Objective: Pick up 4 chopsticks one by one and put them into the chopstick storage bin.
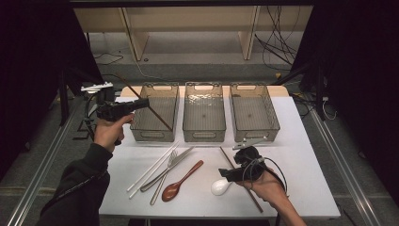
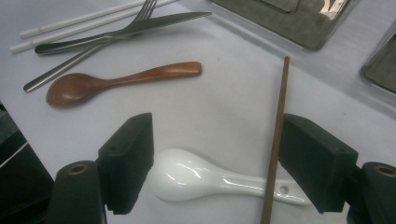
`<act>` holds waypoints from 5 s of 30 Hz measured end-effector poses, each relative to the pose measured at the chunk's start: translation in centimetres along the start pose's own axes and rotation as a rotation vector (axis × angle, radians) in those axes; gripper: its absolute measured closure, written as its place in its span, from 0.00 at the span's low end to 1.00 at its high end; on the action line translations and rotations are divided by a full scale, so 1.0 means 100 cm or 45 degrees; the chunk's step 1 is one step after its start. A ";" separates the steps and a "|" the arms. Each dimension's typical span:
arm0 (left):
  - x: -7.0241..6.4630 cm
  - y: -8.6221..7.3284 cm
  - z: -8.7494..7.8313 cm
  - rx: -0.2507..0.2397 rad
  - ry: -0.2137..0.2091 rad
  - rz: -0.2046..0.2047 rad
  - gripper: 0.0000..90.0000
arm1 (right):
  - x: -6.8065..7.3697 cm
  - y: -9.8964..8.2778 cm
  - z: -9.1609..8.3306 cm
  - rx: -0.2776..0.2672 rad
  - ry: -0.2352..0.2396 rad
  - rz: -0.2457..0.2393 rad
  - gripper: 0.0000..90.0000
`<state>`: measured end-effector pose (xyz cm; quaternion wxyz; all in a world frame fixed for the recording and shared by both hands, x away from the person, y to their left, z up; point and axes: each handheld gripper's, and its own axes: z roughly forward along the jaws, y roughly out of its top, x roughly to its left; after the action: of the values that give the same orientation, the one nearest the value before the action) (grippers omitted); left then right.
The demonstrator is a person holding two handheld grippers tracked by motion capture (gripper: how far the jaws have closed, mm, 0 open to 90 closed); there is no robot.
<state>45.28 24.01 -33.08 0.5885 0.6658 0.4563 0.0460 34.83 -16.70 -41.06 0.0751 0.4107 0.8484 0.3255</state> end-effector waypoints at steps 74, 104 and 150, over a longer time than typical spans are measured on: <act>0.050 -0.004 0.097 0.378 0.371 -0.063 0.76 | 0.005 -0.001 0.003 0.020 0.014 -0.036 0.29; 0.048 -0.005 0.117 0.518 0.378 -0.025 0.21 | 0.007 -0.001 0.004 0.030 0.024 -0.050 0.30; -0.034 -0.027 0.037 0.278 0.178 0.184 0.19 | -0.016 -0.006 -0.004 0.093 -0.066 0.016 0.31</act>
<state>44.02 18.77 -34.81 0.4746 0.7522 0.4492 0.0845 35.33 -18.33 -41.37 0.0801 0.4269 0.8548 0.2839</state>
